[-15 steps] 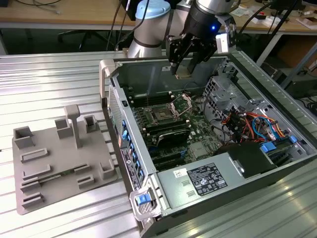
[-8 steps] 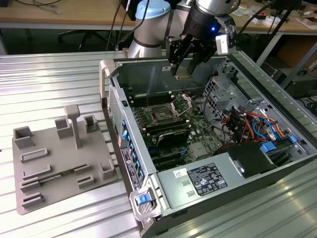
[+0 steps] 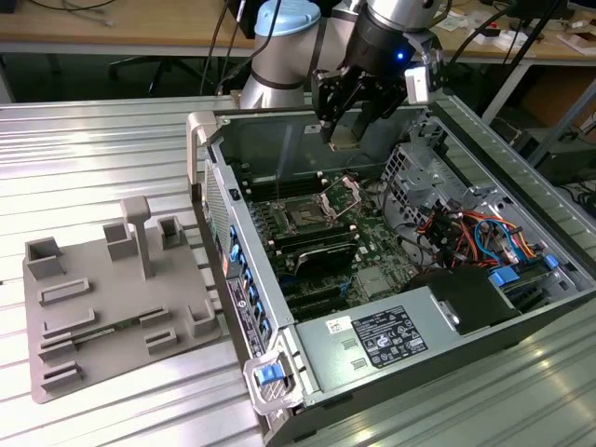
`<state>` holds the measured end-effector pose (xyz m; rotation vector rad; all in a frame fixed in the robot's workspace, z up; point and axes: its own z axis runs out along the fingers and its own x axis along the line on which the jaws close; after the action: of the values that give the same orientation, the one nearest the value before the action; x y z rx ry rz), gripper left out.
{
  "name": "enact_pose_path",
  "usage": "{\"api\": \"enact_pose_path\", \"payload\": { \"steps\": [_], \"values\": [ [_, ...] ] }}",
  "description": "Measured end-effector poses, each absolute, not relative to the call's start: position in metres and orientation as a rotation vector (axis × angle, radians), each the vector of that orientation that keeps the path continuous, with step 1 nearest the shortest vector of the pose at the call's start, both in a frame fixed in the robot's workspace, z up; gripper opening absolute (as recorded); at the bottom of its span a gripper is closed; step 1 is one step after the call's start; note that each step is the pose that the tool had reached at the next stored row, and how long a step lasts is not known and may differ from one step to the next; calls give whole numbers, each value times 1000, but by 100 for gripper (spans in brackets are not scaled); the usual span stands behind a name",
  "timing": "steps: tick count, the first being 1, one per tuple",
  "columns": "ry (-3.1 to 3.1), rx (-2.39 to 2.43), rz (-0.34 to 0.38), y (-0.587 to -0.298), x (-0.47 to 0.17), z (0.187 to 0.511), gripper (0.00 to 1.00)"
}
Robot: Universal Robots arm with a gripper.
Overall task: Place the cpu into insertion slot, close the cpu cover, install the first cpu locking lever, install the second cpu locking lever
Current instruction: 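Place the cpu into insertion slot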
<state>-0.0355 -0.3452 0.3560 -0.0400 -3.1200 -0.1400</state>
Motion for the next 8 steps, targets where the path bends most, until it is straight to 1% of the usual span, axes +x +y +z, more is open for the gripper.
{"api": "enact_pose_path", "payload": {
  "steps": [8],
  "values": [
    [-3120, -40, -140, -345, -36, 354, 55]
  ]
}}
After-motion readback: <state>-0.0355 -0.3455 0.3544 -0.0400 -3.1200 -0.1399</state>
